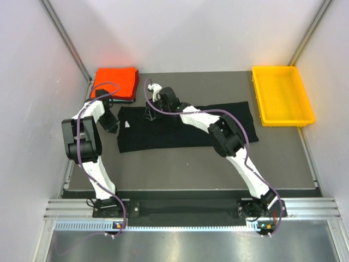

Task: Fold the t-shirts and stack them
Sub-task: Fold the tshirt

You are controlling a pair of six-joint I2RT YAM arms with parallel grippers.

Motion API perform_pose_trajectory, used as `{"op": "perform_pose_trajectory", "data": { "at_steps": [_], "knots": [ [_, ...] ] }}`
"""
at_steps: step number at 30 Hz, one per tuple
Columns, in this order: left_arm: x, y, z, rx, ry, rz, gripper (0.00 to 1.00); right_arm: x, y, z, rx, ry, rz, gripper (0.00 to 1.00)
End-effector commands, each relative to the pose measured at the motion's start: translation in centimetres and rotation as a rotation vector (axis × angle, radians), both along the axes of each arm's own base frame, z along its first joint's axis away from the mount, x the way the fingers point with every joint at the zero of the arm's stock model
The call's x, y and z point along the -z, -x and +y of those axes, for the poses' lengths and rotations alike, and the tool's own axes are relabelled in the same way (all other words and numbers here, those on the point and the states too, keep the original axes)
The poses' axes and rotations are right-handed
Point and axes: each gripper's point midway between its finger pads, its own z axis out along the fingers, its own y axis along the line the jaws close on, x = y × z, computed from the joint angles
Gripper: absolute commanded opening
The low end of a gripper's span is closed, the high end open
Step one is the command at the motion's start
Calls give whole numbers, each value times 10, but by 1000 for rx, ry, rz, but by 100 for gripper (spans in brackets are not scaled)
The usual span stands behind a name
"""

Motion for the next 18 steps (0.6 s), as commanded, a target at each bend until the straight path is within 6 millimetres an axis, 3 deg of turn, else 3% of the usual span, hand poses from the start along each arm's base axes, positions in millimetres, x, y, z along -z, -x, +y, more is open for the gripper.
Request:
{"op": "perform_pose_trajectory", "data": {
  "at_steps": [1, 4, 7, 9, 18],
  "knots": [
    [-27, -6, 16, -49, -77, -46, 10, -22, -12, 13, 3, -78, -14, 47],
    [-35, -22, -3, 0, 19, -144, 10, -6, -6, 14, 4, -70, 51, 45],
    [-40, -32, -28, 66, 143, -233, 10, 1, -6, 12, 20, -68, 69, 44],
    [-39, -33, -34, 76, 172, -243, 9, 2, -7, 11, 33, -64, 65, 46],
    [-16, -30, -35, 64, 192, -189, 7, 0, -11, 13, 40, -83, 55, 45]
  ]
}}
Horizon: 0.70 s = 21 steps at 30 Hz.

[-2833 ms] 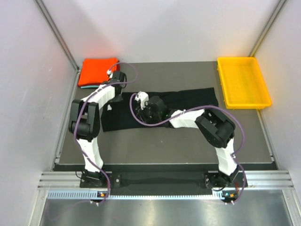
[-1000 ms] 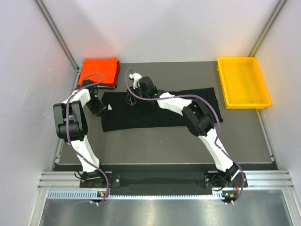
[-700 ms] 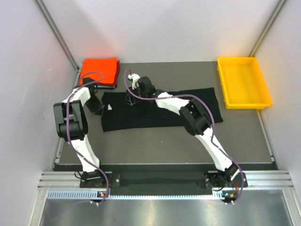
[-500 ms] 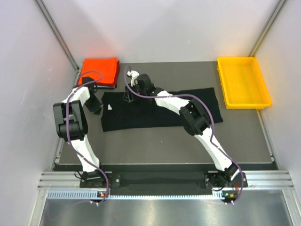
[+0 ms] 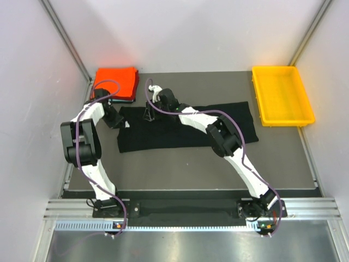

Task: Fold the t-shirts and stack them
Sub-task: Fold the tshirt

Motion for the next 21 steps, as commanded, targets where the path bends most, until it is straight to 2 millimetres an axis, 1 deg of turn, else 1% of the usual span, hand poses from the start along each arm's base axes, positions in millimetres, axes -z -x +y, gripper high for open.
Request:
{"op": "perform_pose_trajectory", "data": {
  "at_steps": [1, 3, 5, 7, 11, 15, 16, 17, 19, 21],
  "knots": [
    [7, -3, 3, -10, -7, 2, 7, -7, -8, 4, 11, -37, -22, 45],
    [12, 0, 5, -14, -17, 23, 7, -6, -8, 3, 12, -33, -23, 45],
    [21, 3, 9, -25, -33, 57, 6, -8, -11, 1, 28, -29, -32, 48],
    [26, 5, 10, -26, -43, 74, 6, -9, -13, 0, 39, -28, -39, 50],
    [34, 9, 13, -33, -60, 100, 6, -11, -17, 0, 66, -33, -35, 50],
    [34, 8, 14, -35, -64, 99, 5, -6, -16, 2, 68, -33, -11, 49],
    [33, 8, 15, -38, -64, 96, 5, 1, -15, 2, 66, -26, 0, 48],
    [33, 7, 15, -37, -63, 94, 5, -1, -16, 4, 64, -34, 1, 46],
    [32, 7, 15, -37, -62, 92, 5, 5, -14, 3, 63, -14, 24, 44],
    [32, 5, 14, -36, -59, 89, 5, 4, -14, 3, 60, -14, 24, 44]
  ]
}}
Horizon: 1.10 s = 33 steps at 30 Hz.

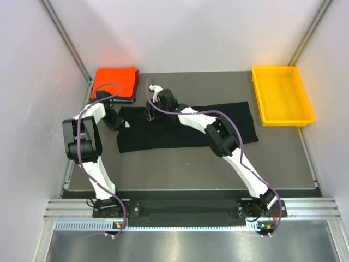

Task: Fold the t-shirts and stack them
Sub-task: Fold the tshirt

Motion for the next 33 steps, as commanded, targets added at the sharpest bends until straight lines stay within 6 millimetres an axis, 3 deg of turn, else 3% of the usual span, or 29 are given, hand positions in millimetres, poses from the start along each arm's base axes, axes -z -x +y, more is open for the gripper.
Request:
{"op": "perform_pose_trajectory", "data": {
  "at_steps": [1, 3, 10, 13, 22, 33],
  "knots": [
    [9, 2, 7, -13, -30, 30, 5, -4, -6, 4, 2, -16, 0, 44],
    [9, 0, 6, -14, -23, 26, 5, -4, -5, 4, -1, -14, 5, 43],
    [13, 0, 8, -15, -30, 35, 5, -5, -11, 3, 29, -18, -7, 9],
    [15, 3, 8, -17, -34, 48, 5, -6, -15, -2, 68, -27, -2, 0],
    [16, 5, 15, -23, -61, 69, 5, -33, -21, -12, 160, -112, -57, 0],
    [18, 7, 20, -31, -90, 78, 5, -51, -30, -26, 240, -119, -114, 0]
  ]
}}
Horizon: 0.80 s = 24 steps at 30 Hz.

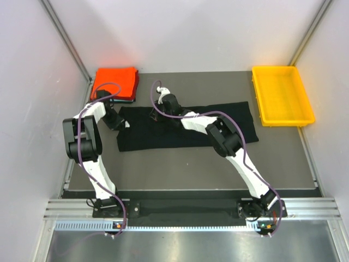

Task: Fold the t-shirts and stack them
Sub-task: Fold the tshirt

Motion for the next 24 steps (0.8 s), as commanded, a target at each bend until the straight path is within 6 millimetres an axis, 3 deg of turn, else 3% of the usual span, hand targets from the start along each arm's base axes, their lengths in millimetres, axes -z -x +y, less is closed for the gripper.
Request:
{"op": "perform_pose_trajectory", "data": {
  "at_steps": [1, 24],
  "knots": [
    [18, 9, 20, -24, -89, 64, 5, -60, -18, -6, 68, -57, -106, 0],
    [16, 9, 21, -19, -98, 68, 4, -55, -27, -22, 159, -23, -84, 0]
  ]
}}
